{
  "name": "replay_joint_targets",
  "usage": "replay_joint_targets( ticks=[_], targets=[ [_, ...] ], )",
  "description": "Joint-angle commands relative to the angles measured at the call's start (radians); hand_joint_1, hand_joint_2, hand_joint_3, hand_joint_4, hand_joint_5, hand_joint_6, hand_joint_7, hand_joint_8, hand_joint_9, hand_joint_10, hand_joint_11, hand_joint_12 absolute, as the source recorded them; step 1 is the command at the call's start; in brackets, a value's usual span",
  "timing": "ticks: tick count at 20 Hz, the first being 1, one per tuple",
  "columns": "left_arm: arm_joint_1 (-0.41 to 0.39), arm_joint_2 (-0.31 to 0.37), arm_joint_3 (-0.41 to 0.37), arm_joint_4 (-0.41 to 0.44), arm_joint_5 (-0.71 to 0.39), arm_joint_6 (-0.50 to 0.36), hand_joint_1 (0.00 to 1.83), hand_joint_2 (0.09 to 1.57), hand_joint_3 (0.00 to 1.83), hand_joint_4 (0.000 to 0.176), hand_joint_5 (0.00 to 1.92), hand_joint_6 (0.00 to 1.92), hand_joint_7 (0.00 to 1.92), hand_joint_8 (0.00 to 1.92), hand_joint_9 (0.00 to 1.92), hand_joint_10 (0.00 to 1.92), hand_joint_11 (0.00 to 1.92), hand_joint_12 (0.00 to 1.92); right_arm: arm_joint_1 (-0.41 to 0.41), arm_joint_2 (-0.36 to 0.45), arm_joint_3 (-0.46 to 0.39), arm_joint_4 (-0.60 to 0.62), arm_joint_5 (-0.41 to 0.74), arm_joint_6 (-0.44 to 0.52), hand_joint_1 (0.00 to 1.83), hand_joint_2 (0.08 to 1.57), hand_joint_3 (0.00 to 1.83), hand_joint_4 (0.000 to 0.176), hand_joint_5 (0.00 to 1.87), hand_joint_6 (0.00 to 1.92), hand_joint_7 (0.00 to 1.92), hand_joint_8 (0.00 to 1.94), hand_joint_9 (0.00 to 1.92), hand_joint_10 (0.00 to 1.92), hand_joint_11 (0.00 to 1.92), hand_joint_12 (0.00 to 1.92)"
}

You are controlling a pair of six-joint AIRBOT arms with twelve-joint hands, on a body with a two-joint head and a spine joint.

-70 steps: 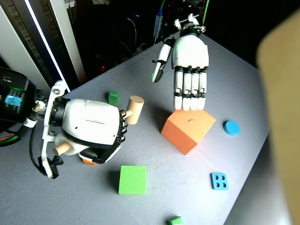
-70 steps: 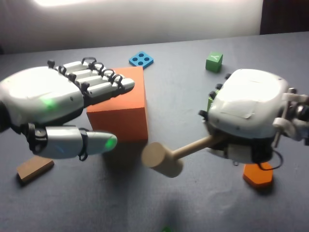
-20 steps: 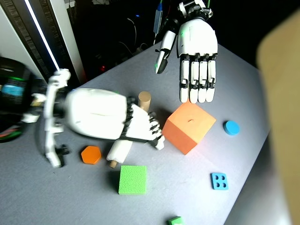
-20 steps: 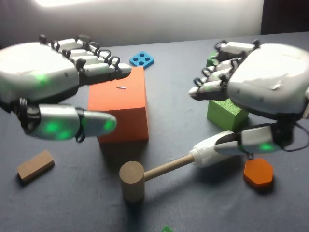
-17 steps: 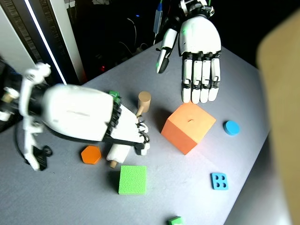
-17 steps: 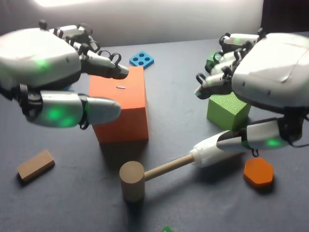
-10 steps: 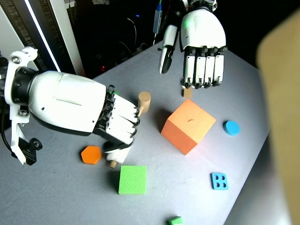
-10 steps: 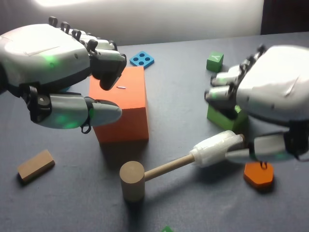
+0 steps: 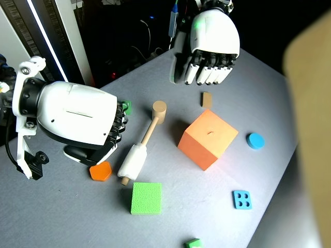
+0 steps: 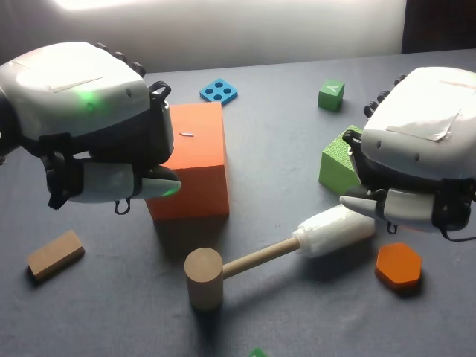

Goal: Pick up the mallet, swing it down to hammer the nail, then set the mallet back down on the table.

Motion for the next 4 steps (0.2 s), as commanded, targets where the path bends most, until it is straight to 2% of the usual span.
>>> replay_joint_targets(
  ticks=[1, 2, 3, 4],
  targets=[
    [-0.014, 0.007, -0.001, -0.014, -0.103, 0.0, 1.16, 1.33, 0.0, 0.159, 1.52, 1.92, 1.53, 1.92, 1.55, 1.92, 1.59, 1.92, 0.013, 0.005, -0.003, -0.014, 0.092, -0.001, 0.88, 1.53, 0.01, 0.176, 1.51, 1.92, 1.68, 1.94, 1.76, 1.92, 1.86, 1.92],
    [-0.014, 0.007, 0.0, -0.014, -0.105, 0.0, 1.13, 1.32, 0.0, 0.15, 1.51, 1.92, 1.52, 1.92, 1.54, 1.92, 1.58, 1.92, 0.013, 0.005, -0.003, -0.014, 0.093, -0.001, 0.9, 1.53, 0.01, 0.176, 1.52, 1.92, 1.67, 1.94, 1.76, 1.92, 1.85, 1.92],
    [-0.014, 0.007, 0.0, -0.014, -0.105, 0.0, 1.14, 1.31, 0.0, 0.095, 1.49, 1.92, 1.51, 1.92, 1.53, 1.92, 1.57, 1.92, 0.013, 0.005, -0.003, -0.014, 0.097, -0.001, 0.93, 1.52, 0.0, 0.176, 1.52, 1.92, 1.66, 1.94, 1.75, 1.92, 1.85, 1.92],
    [-0.014, 0.007, -0.001, -0.014, -0.105, 0.0, 1.17, 1.31, 0.0, 0.089, 1.46, 1.92, 1.49, 1.92, 1.51, 1.92, 1.57, 1.92, 0.013, 0.005, -0.003, -0.014, 0.102, -0.002, 0.95, 1.51, 0.0, 0.176, 1.53, 1.92, 1.66, 1.94, 1.75, 1.92, 1.84, 1.92]
  ],
)
